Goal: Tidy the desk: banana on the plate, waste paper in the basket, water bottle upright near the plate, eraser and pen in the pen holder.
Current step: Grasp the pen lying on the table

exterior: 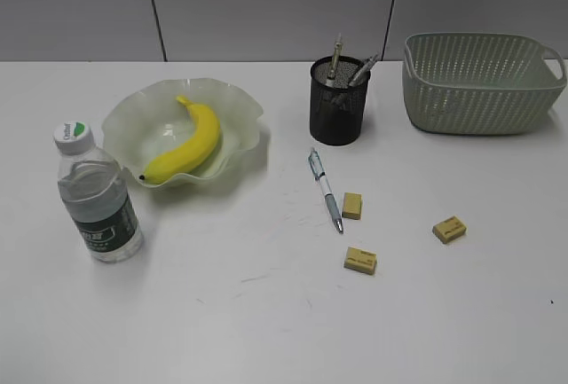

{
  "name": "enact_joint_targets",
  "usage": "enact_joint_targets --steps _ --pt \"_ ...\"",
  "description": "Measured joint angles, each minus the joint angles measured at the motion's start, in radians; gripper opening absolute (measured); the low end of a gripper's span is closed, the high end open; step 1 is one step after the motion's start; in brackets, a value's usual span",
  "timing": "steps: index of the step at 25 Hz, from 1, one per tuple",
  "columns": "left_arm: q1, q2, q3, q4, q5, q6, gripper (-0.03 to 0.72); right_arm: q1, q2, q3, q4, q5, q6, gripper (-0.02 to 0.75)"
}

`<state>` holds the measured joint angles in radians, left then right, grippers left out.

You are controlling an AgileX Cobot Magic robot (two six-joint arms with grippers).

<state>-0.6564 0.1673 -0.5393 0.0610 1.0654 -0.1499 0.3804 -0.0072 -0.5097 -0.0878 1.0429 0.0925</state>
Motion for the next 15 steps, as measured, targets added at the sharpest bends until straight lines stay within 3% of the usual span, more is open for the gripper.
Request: enact_joint_targets --steps 8,15 --pt "0.021 0.000 0.000 0.000 -0.005 0.000 0.485 0.000 0.055 -0.009 0.055 -0.021 -0.027 0.235" --pt "0.221 -0.021 0.000 0.000 -0.008 0.000 0.481 0.000 0.564 -0.059 0.088 -0.376 -0.122 0.235"
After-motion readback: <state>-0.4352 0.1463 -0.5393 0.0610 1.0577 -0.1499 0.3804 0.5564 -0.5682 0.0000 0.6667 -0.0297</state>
